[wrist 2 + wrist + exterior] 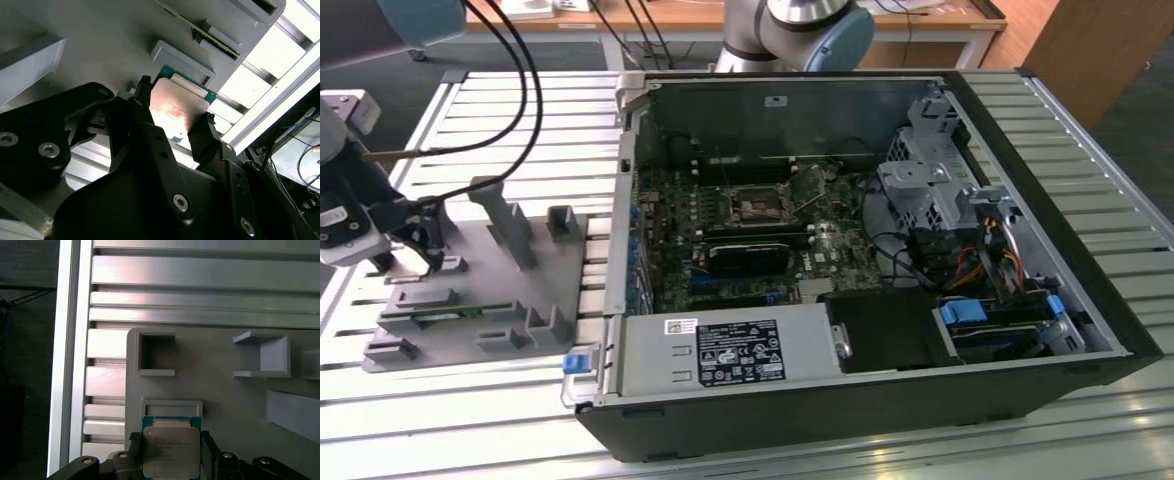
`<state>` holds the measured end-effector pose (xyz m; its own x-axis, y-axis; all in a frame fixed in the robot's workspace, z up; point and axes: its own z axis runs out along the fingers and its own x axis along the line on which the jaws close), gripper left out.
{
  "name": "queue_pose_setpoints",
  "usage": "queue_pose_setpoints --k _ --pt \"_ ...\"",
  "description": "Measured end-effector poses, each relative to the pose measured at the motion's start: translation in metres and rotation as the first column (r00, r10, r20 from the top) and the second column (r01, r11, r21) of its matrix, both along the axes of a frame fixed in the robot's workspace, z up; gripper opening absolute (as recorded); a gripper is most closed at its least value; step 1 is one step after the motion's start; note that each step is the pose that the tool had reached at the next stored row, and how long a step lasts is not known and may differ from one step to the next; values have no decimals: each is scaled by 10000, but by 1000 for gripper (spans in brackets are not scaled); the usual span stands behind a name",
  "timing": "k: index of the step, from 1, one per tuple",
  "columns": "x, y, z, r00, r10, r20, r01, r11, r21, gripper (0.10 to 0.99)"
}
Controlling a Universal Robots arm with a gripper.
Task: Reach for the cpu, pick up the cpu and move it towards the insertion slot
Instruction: 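Pick up the cpu and move it towards the insertion slot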
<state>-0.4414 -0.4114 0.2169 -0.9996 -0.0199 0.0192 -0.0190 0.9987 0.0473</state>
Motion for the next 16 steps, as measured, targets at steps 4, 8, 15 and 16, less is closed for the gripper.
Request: queue_pose_setpoints --k 4,8,15,16 --pt "0 0 31 10000 0 1 0 10000 0 545" --pt "0 1 63 10000 0 0 0 10000 0 545" --pt "0 1 118 10000 0 0 0 10000 0 545" --pt "0 2 129 10000 0 0 0 10000 0 545"
